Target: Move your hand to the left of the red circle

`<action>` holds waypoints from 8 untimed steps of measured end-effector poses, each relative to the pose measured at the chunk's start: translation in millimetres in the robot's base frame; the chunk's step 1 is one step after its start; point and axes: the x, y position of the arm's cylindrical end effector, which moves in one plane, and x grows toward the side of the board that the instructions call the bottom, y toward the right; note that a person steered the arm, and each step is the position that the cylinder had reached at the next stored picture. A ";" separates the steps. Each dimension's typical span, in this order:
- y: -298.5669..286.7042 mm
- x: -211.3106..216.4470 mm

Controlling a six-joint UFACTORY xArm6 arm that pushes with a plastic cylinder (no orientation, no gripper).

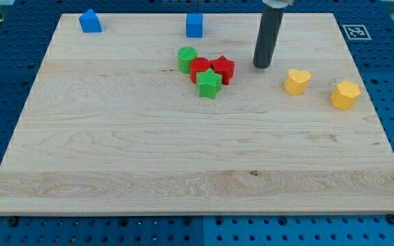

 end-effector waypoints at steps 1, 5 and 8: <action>0.0 9.8; -83.8 100.3; -186.3 48.5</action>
